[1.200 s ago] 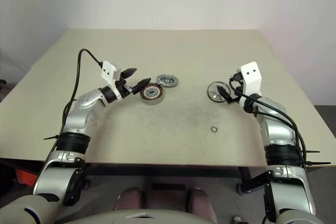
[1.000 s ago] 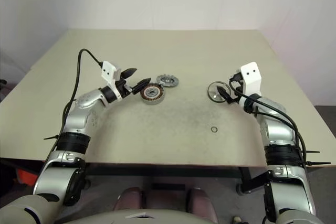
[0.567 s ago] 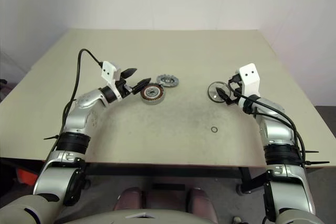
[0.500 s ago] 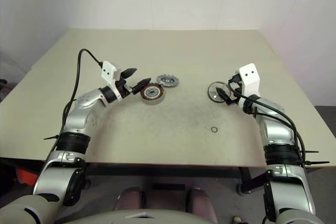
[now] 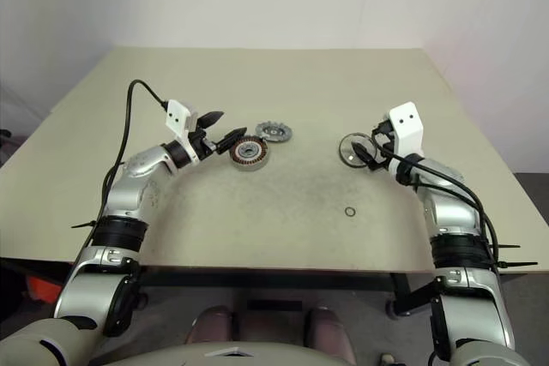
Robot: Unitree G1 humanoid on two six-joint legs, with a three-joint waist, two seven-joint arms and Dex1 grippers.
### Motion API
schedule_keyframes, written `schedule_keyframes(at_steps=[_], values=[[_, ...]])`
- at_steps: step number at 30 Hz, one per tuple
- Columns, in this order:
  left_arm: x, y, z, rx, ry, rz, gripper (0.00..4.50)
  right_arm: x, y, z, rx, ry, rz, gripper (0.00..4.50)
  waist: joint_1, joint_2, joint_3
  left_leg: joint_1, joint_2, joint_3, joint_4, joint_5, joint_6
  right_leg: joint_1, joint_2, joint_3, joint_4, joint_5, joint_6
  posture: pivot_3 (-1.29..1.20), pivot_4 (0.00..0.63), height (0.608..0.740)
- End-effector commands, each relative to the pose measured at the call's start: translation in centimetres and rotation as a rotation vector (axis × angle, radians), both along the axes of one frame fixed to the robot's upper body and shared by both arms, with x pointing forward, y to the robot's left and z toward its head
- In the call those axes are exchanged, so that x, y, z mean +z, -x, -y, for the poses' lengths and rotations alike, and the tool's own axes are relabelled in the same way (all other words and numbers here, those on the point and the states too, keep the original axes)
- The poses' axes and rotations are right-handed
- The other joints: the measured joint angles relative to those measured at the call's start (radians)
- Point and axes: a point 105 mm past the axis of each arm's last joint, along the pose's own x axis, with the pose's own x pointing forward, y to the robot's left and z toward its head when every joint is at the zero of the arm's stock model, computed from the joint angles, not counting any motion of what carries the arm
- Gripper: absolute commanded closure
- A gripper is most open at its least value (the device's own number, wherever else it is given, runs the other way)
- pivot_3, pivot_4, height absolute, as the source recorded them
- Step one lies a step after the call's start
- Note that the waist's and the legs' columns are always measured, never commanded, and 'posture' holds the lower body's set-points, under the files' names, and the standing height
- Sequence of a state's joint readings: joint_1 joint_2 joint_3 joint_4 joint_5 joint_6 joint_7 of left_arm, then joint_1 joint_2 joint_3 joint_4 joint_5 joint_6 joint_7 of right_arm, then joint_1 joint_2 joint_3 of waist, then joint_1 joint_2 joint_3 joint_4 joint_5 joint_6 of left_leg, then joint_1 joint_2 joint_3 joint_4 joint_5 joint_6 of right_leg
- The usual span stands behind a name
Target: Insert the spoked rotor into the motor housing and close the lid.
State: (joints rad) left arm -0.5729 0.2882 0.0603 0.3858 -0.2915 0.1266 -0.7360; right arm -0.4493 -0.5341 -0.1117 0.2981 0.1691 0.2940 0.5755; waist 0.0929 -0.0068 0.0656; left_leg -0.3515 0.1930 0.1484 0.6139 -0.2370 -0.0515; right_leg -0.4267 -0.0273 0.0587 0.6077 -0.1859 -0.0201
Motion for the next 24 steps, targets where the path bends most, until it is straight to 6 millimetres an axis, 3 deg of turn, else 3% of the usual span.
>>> schedule_keyframes(at_steps=[1, 4, 6, 8, 12, 14, 18, 24], values=[[1.5, 0.0, -0.2, -0.002, -0.006, 0.059, 0.04, 2.1, -0.3, -0.2, 0.017, 0.016, 0.074, 0.0, 0.0, 0.0, 0.0, 0.0, 0.0, 0.0, 0.0, 0.0, 0.0, 0.0, 0.0, 0.0, 0.0, 0.0, 0.0, 0.0, 0.0, 0.74], [1.0, -0.1, -0.3, 0.0, -0.097, 0.072, 0.04, 2.6, -0.4, -0.3, 0.027, 0.031, 0.086, 0.0, 0.0, 0.0, 0.0, 0.0, 0.0, 0.0, 0.0, 0.0, 0.0, 0.0, 0.0, 0.0, 0.0, 0.0, 0.0, 0.0, 0.0, 0.74], [0.5, 0.0, -0.4, -0.005, -0.299, 0.148, 0.04, 3.0, -0.5, -0.6, 0.036, 0.031, 0.095, 0.0, -0.001, 0.0, 0.0, 0.0, 0.0, 0.0, -0.001, 0.0, 0.0, 0.0, 0.0, 0.0, 0.0, 0.0, 0.0, 0.0, 0.0, 0.74], [1.2, -0.1, -0.5, -0.018, -0.434, 0.224, 0.04, 3.2, -0.5, -0.8, 0.045, 0.028, 0.099, 0.0, -0.001, 0.0, 0.0, 0.0, 0.0, 0.0, -0.001, 0.0, 0.0, 0.0, 0.0, -0.001, 0.0, 0.0, 0.0, 0.0, 0.0, 0.74], [4.3, -0.1, -0.4, -0.12, -0.636, 0.379, 0.04, 3.1, -0.5, -1.1, 0.049, 0.026, 0.097, 0.0, 0.001, 0.0, 0.0, 0.0, 0.0, -0.001, -0.001, 0.001, -0.001, 0.0, -0.001, -0.002, 0.0, 0.0, 0.0, 0.0, 0.0, 0.74], [4.7, 0.1, -0.3, -0.195, -0.765, 0.419, 0.04, 3.1, -0.5, -1.1, 0.05, 0.024, 0.098, 0.0, 0.002, 0.0, 0.001, -0.001, 0.0, -0.001, -0.002, 0.002, -0.001, 0.0, -0.003, -0.003, 0.0, 0.0, 0.0, 0.0, 0.0, 0.74], [4.5, -0.4, 0.0, -0.324, -1.014, 0.47, 0.04, 3.1, -0.7, -1.3, 0.058, 0.025, 0.095, 0.0, 0.001, 0.001, 0.0, 0.0, -0.004, -0.001, -0.004, 0.002, -0.001, 0.0, -0.008, -0.003, 0.0, -0.001, 0.002, 0.0, 0.0, 0.74], [2.2, -1.4, 0.6, -0.509, -1.279, 0.481, 0.04, 3.1, -0.9, -1.6, 0.062, 0.024, 0.096, 0.0, 0.002, 0.001, 0.001, -0.001, -0.006, -0.001, -0.004, 0.003, -0.001, 0.001, -0.011, -0.004, 0.0, -0.002, 0.003, 0.0, 0.0, 0.74]])
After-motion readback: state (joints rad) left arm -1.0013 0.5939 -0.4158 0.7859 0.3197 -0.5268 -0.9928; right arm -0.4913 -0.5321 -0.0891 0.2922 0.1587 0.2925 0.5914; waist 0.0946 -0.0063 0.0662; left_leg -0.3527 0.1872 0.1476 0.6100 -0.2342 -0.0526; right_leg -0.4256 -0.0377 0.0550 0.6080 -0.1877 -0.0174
